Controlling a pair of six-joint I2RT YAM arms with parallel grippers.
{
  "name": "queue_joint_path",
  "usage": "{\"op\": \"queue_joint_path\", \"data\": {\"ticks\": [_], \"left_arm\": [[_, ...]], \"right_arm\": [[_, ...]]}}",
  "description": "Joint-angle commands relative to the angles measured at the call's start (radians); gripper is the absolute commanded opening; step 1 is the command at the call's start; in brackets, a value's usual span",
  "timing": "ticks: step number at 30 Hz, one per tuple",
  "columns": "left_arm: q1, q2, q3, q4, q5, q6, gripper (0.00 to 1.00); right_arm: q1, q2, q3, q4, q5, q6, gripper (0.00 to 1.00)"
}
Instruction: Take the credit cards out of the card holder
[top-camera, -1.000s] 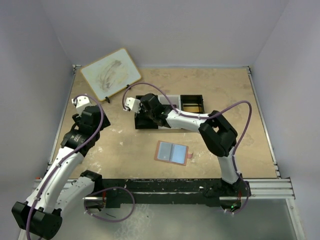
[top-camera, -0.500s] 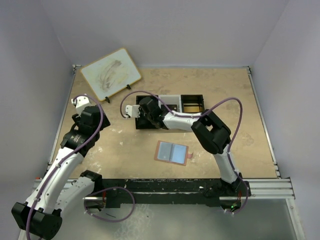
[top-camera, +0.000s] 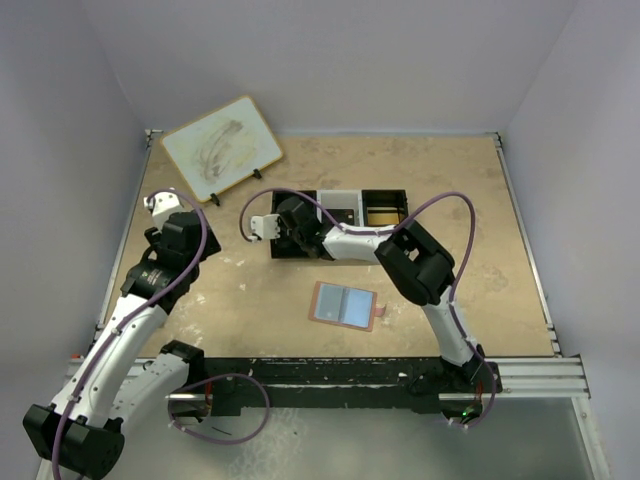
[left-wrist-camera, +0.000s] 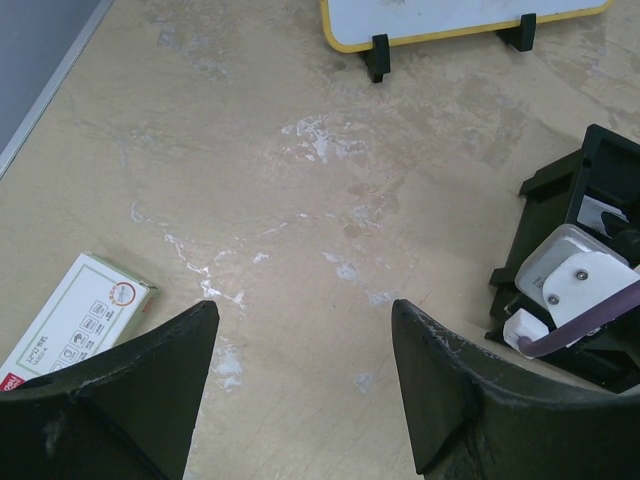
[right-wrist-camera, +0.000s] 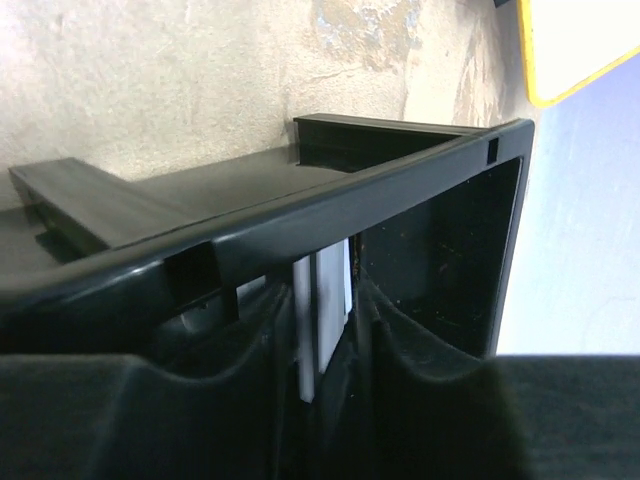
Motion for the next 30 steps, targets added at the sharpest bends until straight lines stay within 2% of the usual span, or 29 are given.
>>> {"op": "queue_joint_path", "data": {"ticks": [1,11,14,16,18,19,21,23,25,27,30], "left_arm": [[0.003,0.009,0.011,0.029,0.016,0.021,0.68],[0.004,0.016,0.011,0.029,0.021,0.022,0.68],[0.004,0.015,0.013,0.024,0.017,0.020,0.68],[0.004,0.006,0.012,0.023,0.010,0.016,0.68],[0.003,-0.004,0.011,0.023,0.006,0.013,0.68],[0.004,-0.008,0.009,0.024,0.004,0.012,0.68],[0.003,-0.012,0.010,0.024,0.000,0.012,0.68],[0.004,-0.012,0.011,0.023,0.003,0.014,0.68],[0.003,-0.016,0.012,0.026,0.012,0.017,0.68],[0.003,-0.020,0.011,0.029,0.018,0.018,0.68],[0.003,-0.025,0.009,0.031,0.022,0.019,0.68]], "right_arm": [[-0.001,-0.039,0.045,-0.038,-0.026,0.038,0.42],[-0.004,-0.175,0.044,-0.051,-0.073,0.161,0.50],[-0.006,-0.243,0.017,-0.004,-0.032,0.260,0.54],[-0.008,-0.310,-0.007,0.003,0.021,0.433,0.59],[-0.016,-0.405,-0.055,-0.051,-0.006,0.663,0.76],[-0.024,-0.456,-0.116,-0.068,-0.019,0.845,0.84],[-0.042,-0.546,-0.229,-0.093,-0.053,1.126,0.83],[-0.077,-0.611,-0.341,-0.087,-0.240,1.292,0.83],[-0.096,-0.633,-0.392,-0.133,-0.363,1.404,0.82],[-0.081,-0.653,-0.435,-0.222,-0.235,1.502,0.81],[-0.032,-0.690,-0.546,-0.236,-0.119,1.668,0.81]]}}
